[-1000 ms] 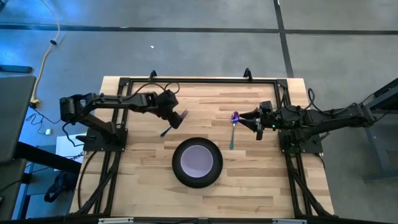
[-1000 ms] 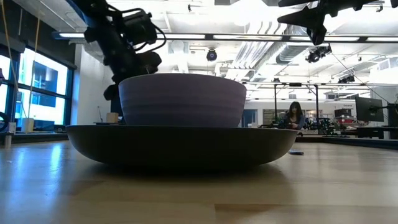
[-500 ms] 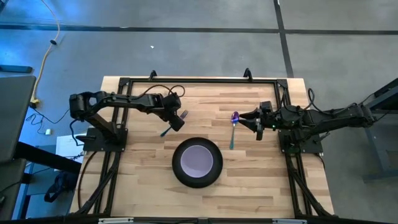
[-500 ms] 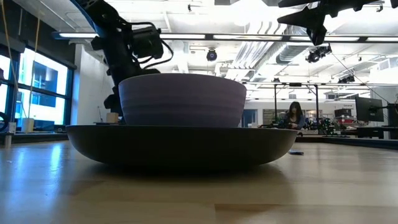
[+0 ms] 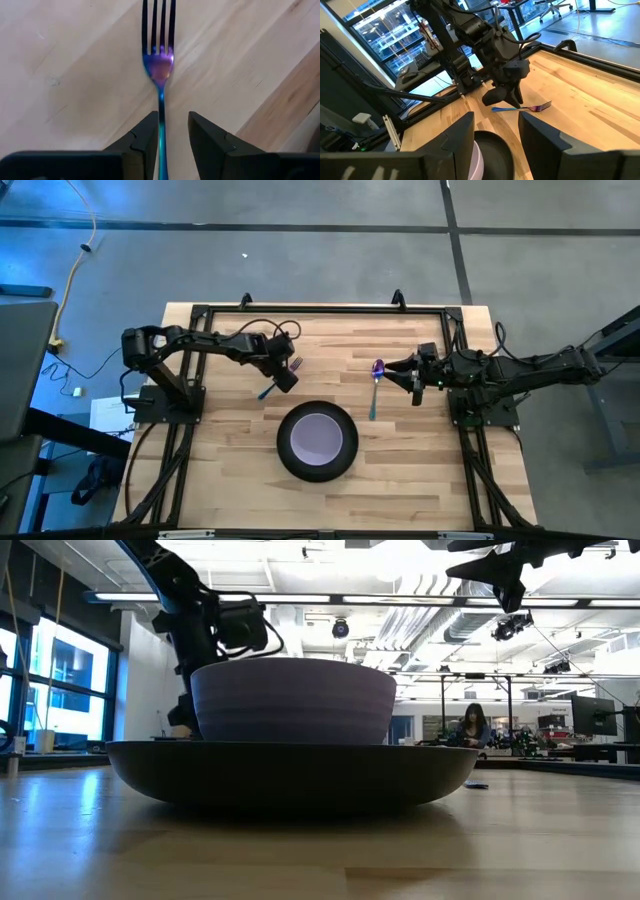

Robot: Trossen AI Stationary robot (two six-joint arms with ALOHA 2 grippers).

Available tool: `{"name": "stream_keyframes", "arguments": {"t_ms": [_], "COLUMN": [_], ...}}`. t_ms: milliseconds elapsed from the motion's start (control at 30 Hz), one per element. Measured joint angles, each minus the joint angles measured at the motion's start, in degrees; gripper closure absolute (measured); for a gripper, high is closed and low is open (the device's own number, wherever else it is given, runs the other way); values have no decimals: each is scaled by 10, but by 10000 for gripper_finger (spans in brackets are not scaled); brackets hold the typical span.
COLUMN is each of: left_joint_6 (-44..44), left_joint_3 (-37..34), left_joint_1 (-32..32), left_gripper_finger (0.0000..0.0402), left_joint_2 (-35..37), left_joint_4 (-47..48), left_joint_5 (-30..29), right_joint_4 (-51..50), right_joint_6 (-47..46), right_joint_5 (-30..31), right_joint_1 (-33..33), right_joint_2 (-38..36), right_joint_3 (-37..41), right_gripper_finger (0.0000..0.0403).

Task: Set table place
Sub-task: Put the violet fork to the left side of the black plate

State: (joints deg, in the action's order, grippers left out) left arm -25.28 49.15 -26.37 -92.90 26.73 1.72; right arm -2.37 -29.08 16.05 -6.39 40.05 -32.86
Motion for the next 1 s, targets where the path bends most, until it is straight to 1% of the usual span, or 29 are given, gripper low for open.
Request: {"name": "stream_keyframes", "arguments": {"t_ms": [233,800,1000], "left_joint_6": [9,15,19], "left_joint_3": [0,0,0], "left_joint_1": [0,-8,-7], "left_gripper_finger": [307,307,307], "left_joint_2": [0,0,0], "left_joint_4": [-5,-16,-13], "left_joint_5": [-14,-2,-8], "right_joint_4": [0,0,0], "right_joint_6": [0,0,0], "right_joint_5": [0,0,0], "right_joint_1": [0,0,0], "right_joint_2": [0,0,0], "right_joint_3": [0,0,0], "right_gripper_finger": [256,256,256]}}
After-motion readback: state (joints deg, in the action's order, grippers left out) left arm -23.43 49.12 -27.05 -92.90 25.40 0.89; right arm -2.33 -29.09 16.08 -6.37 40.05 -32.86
